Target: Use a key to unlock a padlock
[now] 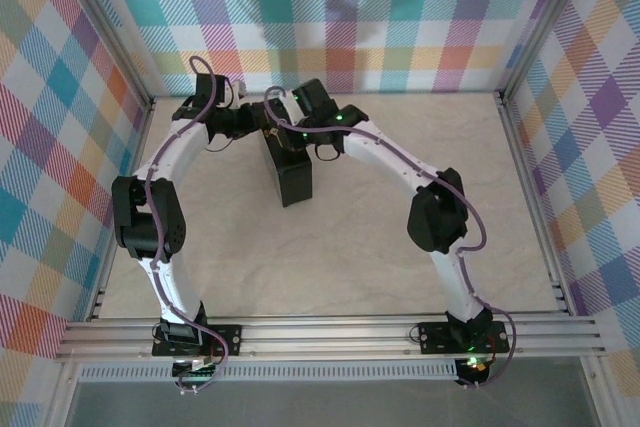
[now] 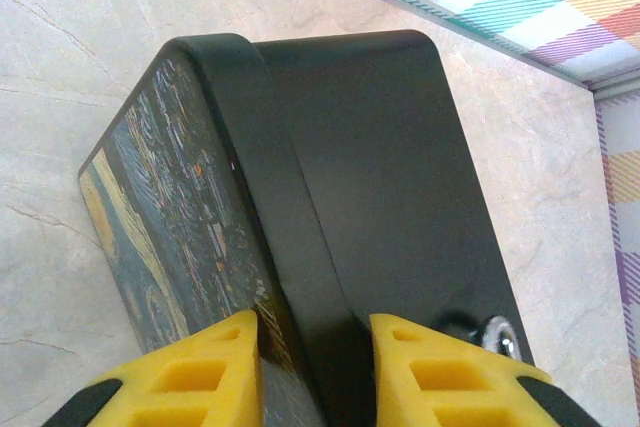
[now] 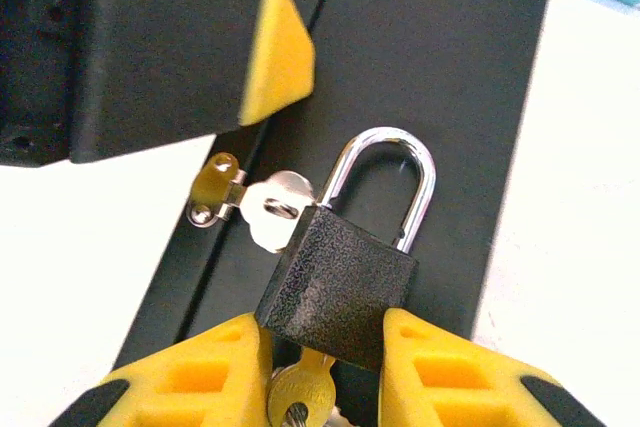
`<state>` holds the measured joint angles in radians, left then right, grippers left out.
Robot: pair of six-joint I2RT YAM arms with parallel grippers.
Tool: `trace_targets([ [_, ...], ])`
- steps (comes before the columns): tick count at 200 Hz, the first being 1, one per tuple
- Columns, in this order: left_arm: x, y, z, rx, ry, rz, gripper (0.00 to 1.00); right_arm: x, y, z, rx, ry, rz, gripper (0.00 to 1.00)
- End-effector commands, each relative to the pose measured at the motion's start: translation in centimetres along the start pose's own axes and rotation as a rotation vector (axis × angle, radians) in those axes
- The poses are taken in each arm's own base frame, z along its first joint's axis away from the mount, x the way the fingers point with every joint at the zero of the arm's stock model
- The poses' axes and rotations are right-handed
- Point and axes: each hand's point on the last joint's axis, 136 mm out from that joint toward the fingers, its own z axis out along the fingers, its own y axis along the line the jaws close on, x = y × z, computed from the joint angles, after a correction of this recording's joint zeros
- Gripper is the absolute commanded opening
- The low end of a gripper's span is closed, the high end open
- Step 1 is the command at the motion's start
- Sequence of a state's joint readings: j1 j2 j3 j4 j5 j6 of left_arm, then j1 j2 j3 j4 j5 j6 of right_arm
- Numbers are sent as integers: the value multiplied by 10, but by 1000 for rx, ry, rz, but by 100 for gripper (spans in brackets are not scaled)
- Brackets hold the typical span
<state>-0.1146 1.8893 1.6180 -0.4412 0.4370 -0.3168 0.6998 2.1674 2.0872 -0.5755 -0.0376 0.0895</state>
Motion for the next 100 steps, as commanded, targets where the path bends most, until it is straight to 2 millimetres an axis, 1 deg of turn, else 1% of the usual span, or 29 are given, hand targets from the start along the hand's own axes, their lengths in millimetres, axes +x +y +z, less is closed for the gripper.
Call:
trace_targets([
  [1,46,9,3,-22,155,-20,27,9,-5,-3,-101,11,159,24],
  [27,52,5,3,-12,172,-13,27,1,0,-10,-188,-27,225,23],
  [49,57,3,5,-10,183,-10,27,-2,3,-10,-207,-35,235,22],
  [76,58,3,5,-8,184,-12,27,-4,6,-9,-229,-45,248,21],
  [100,57,1,3,-6,183,-6,27,-7,3,-13,-246,-67,283,21],
])
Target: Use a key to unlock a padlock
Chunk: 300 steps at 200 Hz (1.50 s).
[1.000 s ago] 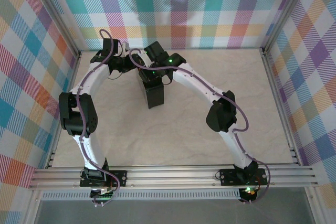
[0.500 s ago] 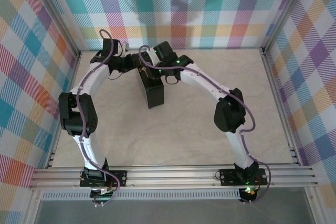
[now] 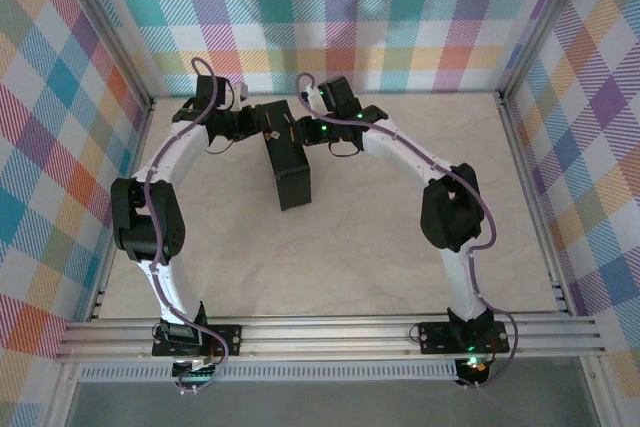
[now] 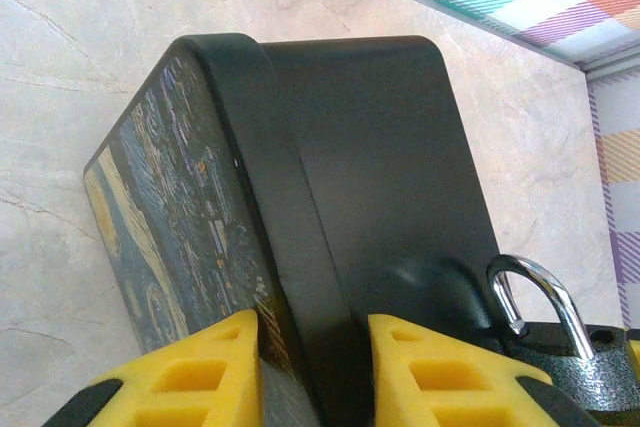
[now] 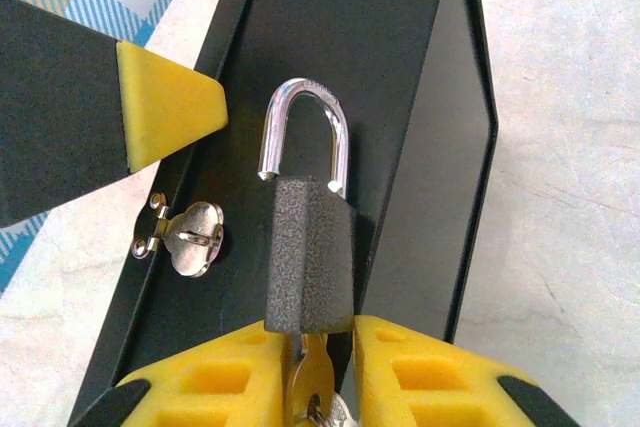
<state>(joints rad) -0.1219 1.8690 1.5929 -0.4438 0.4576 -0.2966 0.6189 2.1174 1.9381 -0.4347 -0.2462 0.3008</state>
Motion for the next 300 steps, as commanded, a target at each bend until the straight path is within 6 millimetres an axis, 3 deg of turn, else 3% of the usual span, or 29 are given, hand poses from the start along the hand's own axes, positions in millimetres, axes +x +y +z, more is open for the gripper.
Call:
trace_targets([
  [1,49,5,6,-23,164,-29,27,-8,20,-8,-96,-40,31,21],
  [45,46,-4,1,8,162,-23,28,-18,6,-34,-112,-112,93,19],
  [74,30,-15,-12,9,124,-8,39,-11,-26,-55,-54,-138,133,19],
  [100,18,-27,-23,19,102,14,46,17,-69,-68,25,-125,186,20],
  [147,2,-39,-45,10,42,35,52,103,-160,-78,257,-13,261,20],
  [179,-7,-45,-63,-13,-4,50,54,131,-187,-87,349,45,242,24],
  [206,-9,-44,-73,-41,-23,50,55,144,-201,-92,415,105,206,41],
  [228,-5,-40,-80,-72,-28,37,55,144,-197,-97,396,127,193,51],
  [243,-2,-34,-84,-100,-40,22,56,130,-181,-105,347,102,172,54],
  [273,8,-6,-87,-202,-47,-29,56,103,-117,-109,239,47,42,69],
  [284,14,11,-87,-258,-52,-67,56,97,-94,-108,198,26,18,83],
  [290,17,19,-87,-287,-56,-86,55,93,-82,-108,174,10,10,98],
  [300,22,31,-89,-325,-69,-113,53,87,-59,-108,129,-18,-23,100],
])
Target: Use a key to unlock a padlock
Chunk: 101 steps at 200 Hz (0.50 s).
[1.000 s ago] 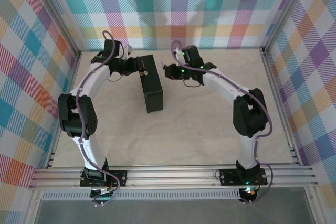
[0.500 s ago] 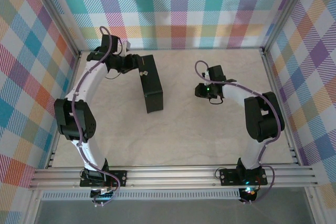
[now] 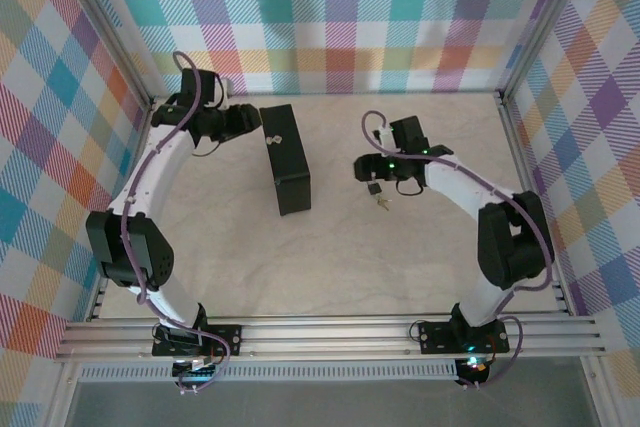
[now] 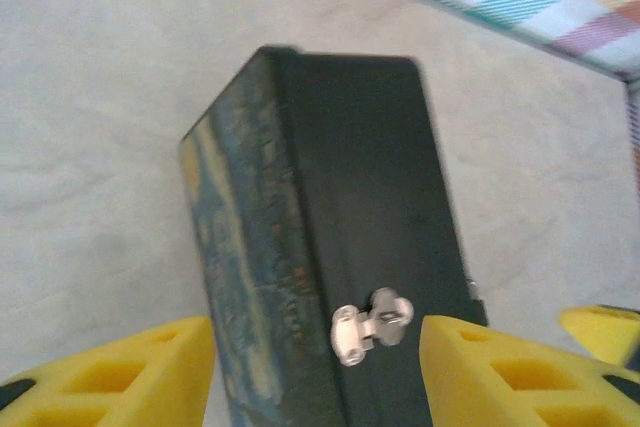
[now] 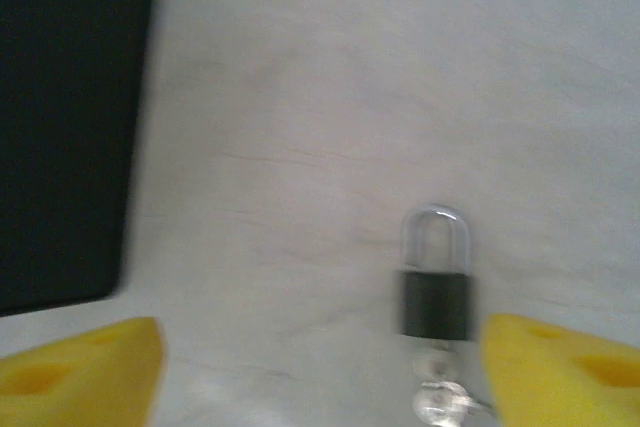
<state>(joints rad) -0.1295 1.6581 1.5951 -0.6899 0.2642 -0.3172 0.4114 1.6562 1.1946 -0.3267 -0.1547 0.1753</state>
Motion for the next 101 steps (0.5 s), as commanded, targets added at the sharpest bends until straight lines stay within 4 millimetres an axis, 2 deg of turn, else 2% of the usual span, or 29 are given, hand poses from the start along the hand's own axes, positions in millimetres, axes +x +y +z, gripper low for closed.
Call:
trace_targets([
  [1,12,39,-3,-145,-17,-86,53,-19,61,-22,-137,-80,-88,100],
  [17,20,51,-7,-180,-41,-113,53,-24,92,-29,-174,-106,-121,100],
  [33,29,60,-10,-207,-57,-143,53,-28,113,-32,-172,-121,-127,100],
  [70,44,92,-14,-330,-90,-202,53,-35,144,-15,-119,-150,-119,100],
  [101,54,102,-11,-366,-86,-214,52,-42,169,-2,-120,-159,-128,100],
])
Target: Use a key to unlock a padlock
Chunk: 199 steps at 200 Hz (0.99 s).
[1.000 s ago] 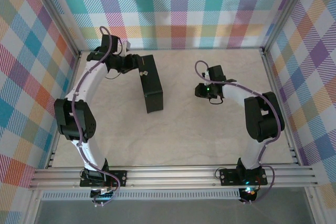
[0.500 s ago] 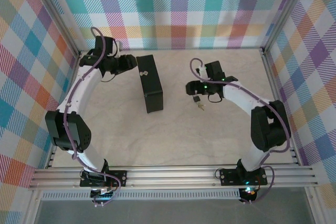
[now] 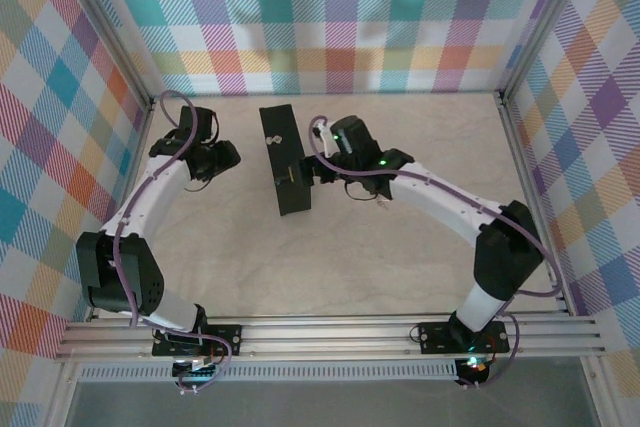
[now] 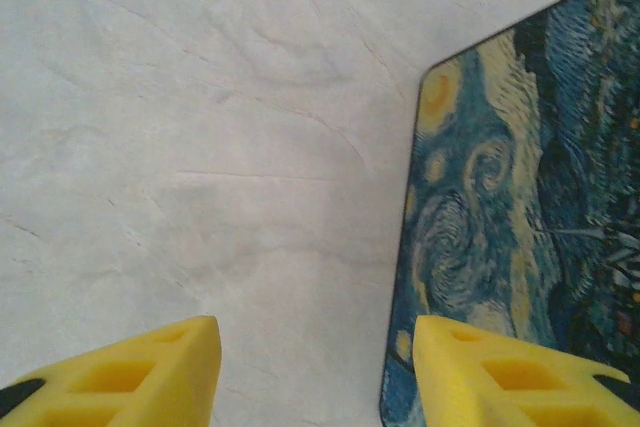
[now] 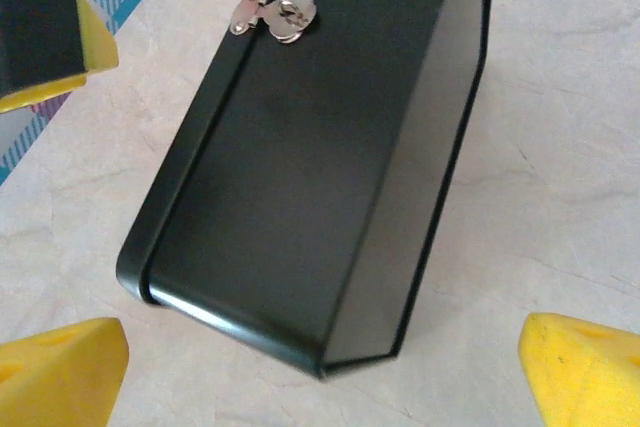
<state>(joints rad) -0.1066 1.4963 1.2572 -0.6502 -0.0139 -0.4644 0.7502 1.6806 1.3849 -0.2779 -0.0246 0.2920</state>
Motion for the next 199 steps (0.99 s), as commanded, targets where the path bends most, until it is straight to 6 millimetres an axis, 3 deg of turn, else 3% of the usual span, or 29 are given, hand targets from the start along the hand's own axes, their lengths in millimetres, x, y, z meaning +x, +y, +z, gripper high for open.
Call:
trace_targets([
  [1,-6,12,-2,-42,-55,-41,52,-13,8,12,38,-30,21,100],
  [65,2,9,1,-2,-36,-30,51,-12,19,47,83,17,-1,100],
  [99,3,5,5,15,-25,-23,51,-17,29,52,81,15,-6,100],
  [199,2,-1,5,42,-19,-9,51,24,2,80,213,142,-10,100],
])
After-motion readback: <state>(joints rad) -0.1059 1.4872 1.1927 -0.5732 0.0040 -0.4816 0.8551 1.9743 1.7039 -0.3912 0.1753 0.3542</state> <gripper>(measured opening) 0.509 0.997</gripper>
